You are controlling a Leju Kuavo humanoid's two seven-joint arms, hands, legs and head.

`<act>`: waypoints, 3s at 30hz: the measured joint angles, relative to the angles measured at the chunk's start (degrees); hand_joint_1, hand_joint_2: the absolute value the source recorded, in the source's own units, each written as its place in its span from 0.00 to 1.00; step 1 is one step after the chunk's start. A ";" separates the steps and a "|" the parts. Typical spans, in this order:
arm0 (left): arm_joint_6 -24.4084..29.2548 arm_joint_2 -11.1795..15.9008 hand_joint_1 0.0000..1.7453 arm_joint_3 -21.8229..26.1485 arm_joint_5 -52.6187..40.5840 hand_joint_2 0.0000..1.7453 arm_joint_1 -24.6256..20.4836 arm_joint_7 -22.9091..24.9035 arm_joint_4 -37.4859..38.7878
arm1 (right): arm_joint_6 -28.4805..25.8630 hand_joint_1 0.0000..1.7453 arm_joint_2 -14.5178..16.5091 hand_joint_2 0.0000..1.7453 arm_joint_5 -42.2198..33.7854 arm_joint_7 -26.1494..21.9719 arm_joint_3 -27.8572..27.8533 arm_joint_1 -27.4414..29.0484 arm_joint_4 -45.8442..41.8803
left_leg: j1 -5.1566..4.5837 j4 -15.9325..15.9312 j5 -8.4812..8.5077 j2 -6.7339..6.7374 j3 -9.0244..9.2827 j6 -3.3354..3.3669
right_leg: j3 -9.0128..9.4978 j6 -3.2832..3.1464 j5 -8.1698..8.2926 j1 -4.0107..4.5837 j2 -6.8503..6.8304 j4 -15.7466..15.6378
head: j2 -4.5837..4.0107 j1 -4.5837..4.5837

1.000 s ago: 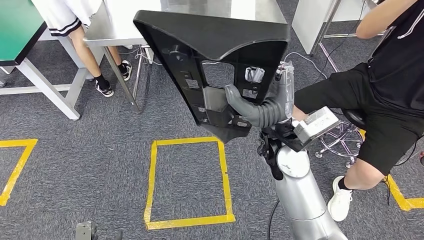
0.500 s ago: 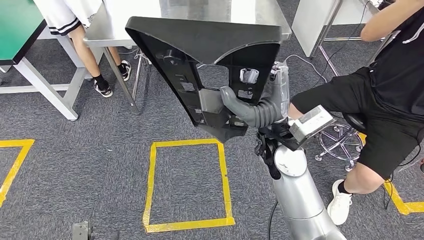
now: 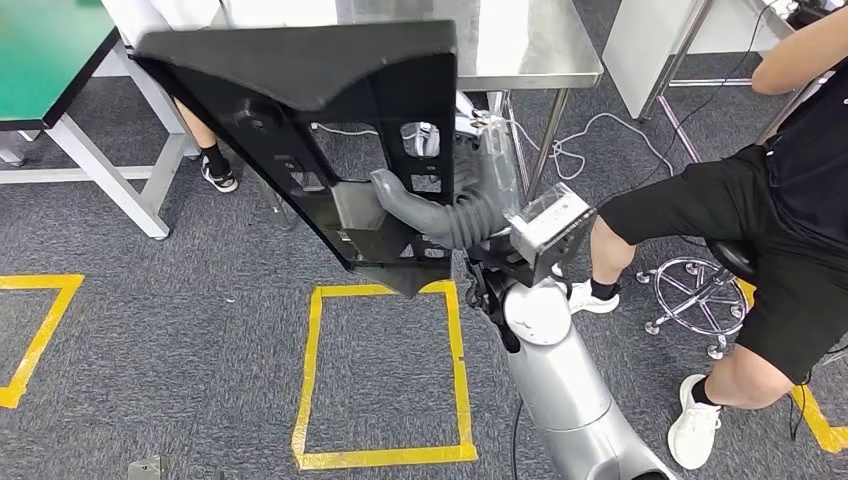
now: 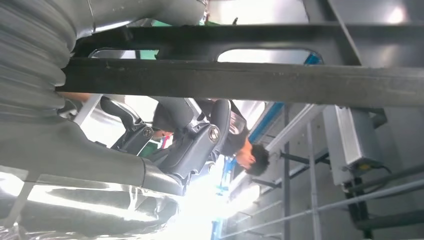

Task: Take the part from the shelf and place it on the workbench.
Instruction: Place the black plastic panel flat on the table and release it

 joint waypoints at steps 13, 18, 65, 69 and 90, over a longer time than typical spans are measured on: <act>0.95 0.34 0.00 1.03 0.20 1.00 1.02 -0.72 0.35 | 0.56 1.00 1.75 1.00 1.04 0.12 0.98 -0.39 0.41 | 0.54 1.83 3.30 1.56 -3.75 -0.23 | 4.53 -1.65 -3.11 0.37 0.21 -0.58 | 0.00 -0.31; 1.03 0.50 0.00 1.07 0.20 1.00 1.04 -0.70 0.40 | 0.57 1.00 2.07 1.00 1.10 0.00 1.10 -0.71 0.36 | 0.47 -1.42 2.75 1.69 -1.20 1.52 | 3.82 -0.80 -4.37 0.88 -0.01 0.58 | 0.01 -0.45; 0.46 -2.39 0.00 -1.00 -4.13 1.00 -3.13 2.78 0.38 | -6.73 1.00 0.12 1.00 11.35 3.59 1.51 -3.79 3.90 | 1.16 4.94 -4.00 1.46 -0.77 -1.44 | 0.00 -1.06 0.40 -0.98 0.47 -0.17 | 0.00 -0.29; -0.44 -2.46 0.00 -1.76 -4.83 1.00 -3.19 2.69 0.38 | -8.52 1.00 -0.29 1.00 13.07 3.66 1.70 -2.99 3.85 | 1.27 16.86 -6.66 1.47 -8.83 -1.95 | 1.22 -1.80 -0.68 -0.60 0.69 -0.15 | 0.00 -0.39; -2.52 -2.25 0.00 -2.41 -3.76 1.00 -3.54 1.91 -0.04 | -10.77 1.00 -2.06 1.00 18.77 6.09 2.75 -4.86 2.47 | -0.08 -0.50 -1.07 0.79 1.69 0.84 | -1.50 1.28 2.27 -0.20 -0.08 -0.49 | 0.00 0.08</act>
